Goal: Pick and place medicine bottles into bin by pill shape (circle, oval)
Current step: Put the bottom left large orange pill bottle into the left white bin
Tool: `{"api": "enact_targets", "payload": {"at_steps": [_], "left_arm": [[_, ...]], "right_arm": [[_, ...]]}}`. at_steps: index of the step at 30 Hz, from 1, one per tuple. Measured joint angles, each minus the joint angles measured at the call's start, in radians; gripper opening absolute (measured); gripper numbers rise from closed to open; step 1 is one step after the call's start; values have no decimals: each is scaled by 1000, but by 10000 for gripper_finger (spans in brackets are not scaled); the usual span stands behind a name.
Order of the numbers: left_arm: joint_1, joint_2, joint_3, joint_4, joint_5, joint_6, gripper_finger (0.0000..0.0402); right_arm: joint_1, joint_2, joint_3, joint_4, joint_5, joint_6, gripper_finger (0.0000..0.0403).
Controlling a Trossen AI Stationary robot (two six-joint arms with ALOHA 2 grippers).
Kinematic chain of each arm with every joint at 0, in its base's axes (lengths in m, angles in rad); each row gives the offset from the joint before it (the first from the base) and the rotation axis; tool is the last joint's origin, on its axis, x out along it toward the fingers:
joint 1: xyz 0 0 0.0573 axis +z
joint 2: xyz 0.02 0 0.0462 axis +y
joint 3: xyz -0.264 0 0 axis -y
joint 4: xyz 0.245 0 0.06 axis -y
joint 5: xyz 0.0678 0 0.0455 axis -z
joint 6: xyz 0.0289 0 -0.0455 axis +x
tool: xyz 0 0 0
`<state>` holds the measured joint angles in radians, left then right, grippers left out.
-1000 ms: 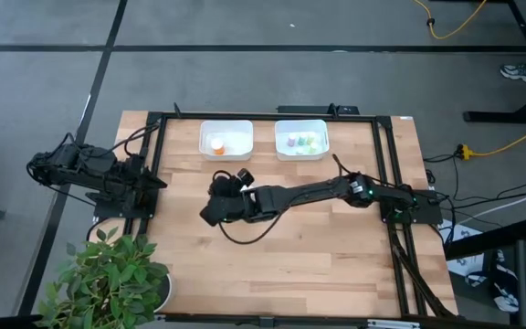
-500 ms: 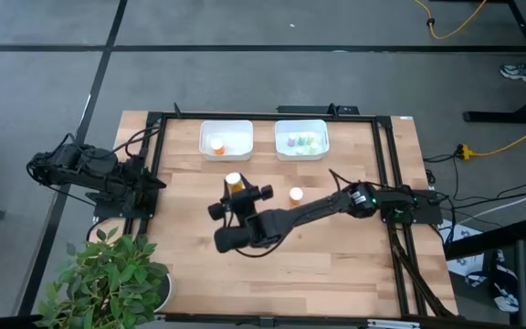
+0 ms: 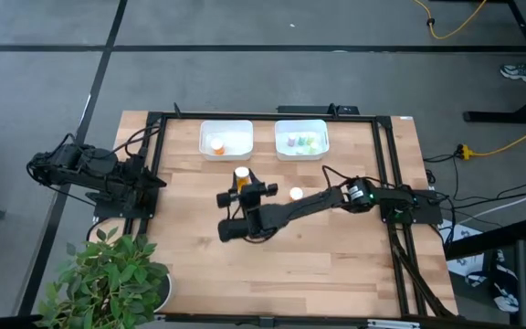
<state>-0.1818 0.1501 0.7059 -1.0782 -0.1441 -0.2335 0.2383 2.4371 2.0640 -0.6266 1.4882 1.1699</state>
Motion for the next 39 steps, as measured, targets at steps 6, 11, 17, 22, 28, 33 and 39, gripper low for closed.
{"api": "enact_targets", "payload": {"at_steps": [6, 11, 17, 22, 28, 33, 39], "left_arm": [[0, 0, 0, 0, -6, -1, 0], [0, 0, 0, 0, -6, -2, 0], [0, 0, 0, 0, -10, -2, 0], [0, 0, 0, 0, -10, -3, 0], [0, 0, 0, 0, -11, -3, 0], [0, 0, 0, 1, -18, -3, 0], [0, 0, 0, 0, -23, -11, 0]], "right_arm": [[-93, 0, 0, 53, -101, -19, 215], [-162, 0, 0, 253, -153, -259, 215], [-235, 0, -76, 776, -402, -790, 215], [-273, 0, -197, 1127, -489, -990, 215], [-282, 1, -258, 1154, -437, -992, 215], [-286, 0, -302, 1158, -440, -959, 215], [-301, 0, -350, 1167, -430, -911, 215]]}}
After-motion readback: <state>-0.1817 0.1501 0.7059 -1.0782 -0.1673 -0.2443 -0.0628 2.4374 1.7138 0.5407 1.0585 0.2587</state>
